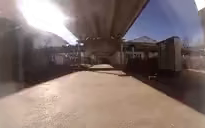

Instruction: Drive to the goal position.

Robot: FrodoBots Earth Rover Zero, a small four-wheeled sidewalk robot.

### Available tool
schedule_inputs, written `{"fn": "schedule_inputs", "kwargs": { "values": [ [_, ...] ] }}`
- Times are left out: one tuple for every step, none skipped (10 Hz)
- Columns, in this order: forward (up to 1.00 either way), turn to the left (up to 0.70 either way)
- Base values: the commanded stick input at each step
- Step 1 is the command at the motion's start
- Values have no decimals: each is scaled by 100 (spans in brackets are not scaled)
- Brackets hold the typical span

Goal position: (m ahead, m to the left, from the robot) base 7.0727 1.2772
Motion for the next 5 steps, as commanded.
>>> {"fn": "schedule_inputs", "kwargs": {
  "values": [
    [100,1],
    [100,1],
    [100,1],
    [100,1],
    [100,1]
  ]
}}
